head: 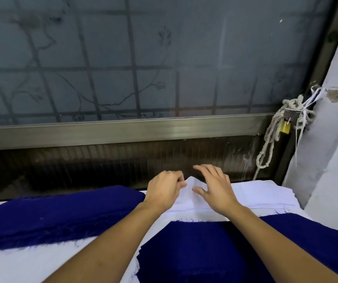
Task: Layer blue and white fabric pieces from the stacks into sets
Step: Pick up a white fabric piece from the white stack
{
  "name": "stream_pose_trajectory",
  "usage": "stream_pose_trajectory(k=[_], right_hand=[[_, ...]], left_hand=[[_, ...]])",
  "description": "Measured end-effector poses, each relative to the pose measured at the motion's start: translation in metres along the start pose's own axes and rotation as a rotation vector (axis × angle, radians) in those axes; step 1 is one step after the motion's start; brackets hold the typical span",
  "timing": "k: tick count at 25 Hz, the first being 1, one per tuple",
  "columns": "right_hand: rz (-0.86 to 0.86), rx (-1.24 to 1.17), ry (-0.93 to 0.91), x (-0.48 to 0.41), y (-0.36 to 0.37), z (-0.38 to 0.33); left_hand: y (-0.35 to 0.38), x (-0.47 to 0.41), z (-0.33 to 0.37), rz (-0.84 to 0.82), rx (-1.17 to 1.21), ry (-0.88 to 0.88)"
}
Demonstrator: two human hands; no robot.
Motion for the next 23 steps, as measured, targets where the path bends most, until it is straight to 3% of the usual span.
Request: stream_pose_trajectory(k=[4,10,15,23], right_hand=[[-0.016,-0.201,0.064,-0.001,-0.023,-0.007],[-0.079,-0.42,0.103,0.028,-0.058,-0.022],[-0.098,-0.51,0.066,0.054,-0.087,-0.049],[-0.197,-0.553,0.106,0.094,-0.089,-0.084]], left_hand=[[-0.044,0.016,0.008,0.092,0.12,0.05],[-0.125,0.054,-0.048,0.264,0.305,-0.131],[-0.18,0.102,-0.114,0.381,0.286,-0.287],[-0.217,0.18,-0.185,0.434,0.25,-0.425]])
Point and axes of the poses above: each hand's wrist, its own x-axis away from the middle knuckle, its own y-axis out of the palm, z = x × y, the point moved 10 cm from there along -x, towards the middle knuckle, and after that the axes turned 7 degrees about -x, right-handed, at the moved point
